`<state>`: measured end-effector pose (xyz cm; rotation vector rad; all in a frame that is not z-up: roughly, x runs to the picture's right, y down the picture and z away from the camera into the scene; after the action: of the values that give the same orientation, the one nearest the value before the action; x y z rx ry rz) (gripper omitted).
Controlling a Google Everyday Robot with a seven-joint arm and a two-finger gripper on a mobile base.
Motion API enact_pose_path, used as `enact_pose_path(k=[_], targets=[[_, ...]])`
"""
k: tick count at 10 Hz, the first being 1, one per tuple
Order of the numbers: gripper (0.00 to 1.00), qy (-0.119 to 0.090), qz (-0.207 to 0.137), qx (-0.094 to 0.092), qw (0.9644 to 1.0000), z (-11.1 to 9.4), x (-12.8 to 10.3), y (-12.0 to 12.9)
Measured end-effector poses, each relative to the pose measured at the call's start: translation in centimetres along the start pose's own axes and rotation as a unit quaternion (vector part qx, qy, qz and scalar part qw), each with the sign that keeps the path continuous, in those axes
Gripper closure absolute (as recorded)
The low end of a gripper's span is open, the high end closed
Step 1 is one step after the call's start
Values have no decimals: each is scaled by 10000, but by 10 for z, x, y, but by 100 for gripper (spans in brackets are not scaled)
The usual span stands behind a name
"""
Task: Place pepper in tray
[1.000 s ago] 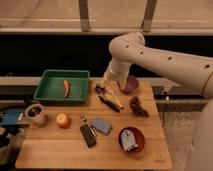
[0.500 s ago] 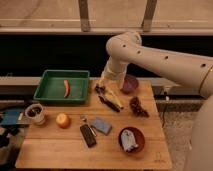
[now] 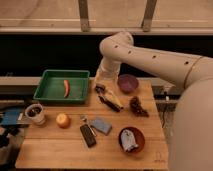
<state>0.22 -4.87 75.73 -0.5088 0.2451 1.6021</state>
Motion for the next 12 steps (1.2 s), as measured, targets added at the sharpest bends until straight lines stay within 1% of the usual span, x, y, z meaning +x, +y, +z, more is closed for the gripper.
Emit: enact_pose_path(k=[2,3,5,7,8,9,10,11,12], targets=[[34,-16,-257,-41,9997,20,-22,30],[34,-34,-379,-38,9993,30,-34,39],[34,-84,-559,-22,9984,43,-46,55],[34,-245,-644,-70,9976,58,-64,73],[34,-353,-650,-153,9971,64,-73,83],[34,-515,-633,-261,9963,68,-81,91],[34,-814,-601,-368,9942,67,-84,99],[34,-1009,-583,-460,9921,65,-82,104],[34,-1175,-566,-593,9897,63,-80,107]])
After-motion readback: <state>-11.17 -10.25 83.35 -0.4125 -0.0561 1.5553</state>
